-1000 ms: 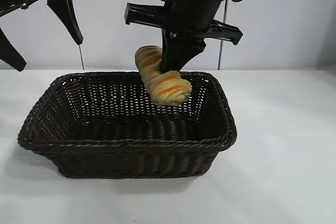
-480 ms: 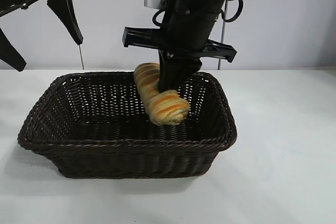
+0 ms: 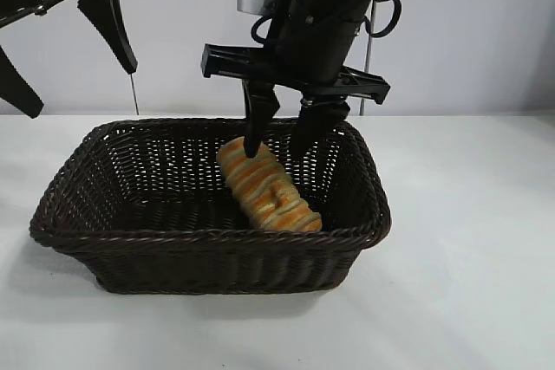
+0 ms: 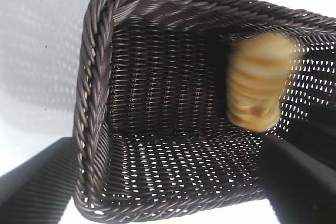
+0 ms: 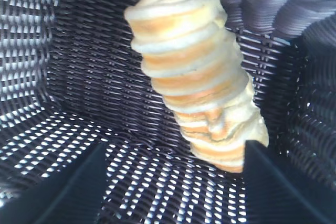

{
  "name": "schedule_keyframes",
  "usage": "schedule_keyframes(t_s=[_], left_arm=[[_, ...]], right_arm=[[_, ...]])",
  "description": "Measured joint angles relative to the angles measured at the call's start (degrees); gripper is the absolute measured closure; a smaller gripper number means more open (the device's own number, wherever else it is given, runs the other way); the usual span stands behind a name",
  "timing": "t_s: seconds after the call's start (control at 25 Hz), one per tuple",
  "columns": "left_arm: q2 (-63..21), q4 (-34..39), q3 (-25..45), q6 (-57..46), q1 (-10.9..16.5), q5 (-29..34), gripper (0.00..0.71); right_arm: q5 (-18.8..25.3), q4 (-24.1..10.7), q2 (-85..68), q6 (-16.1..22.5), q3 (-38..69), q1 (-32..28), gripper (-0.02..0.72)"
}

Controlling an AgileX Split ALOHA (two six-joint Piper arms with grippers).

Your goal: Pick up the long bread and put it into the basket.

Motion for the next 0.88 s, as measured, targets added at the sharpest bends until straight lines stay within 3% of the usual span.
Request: schedule_keyframes(t_s=[0.24, 0.68, 0.88], left_arm=[[0.0, 0.0, 0.0, 0.0, 0.0, 0.0, 0.042], [0.0, 0.0, 0.0, 0.0, 0.0, 0.0, 0.042], [0.0, 0.0, 0.0, 0.0, 0.0, 0.0, 0.042]], right_arm=[[3.0, -2.2, -2.4, 1.2, -0.1, -0.3, 0.064], [10.9, -5.8, -7.5, 2.4, -0.2, -6.6, 0.059], [12.0, -8.5, -9.1, 3.2, -0.2, -7.8, 0.059]])
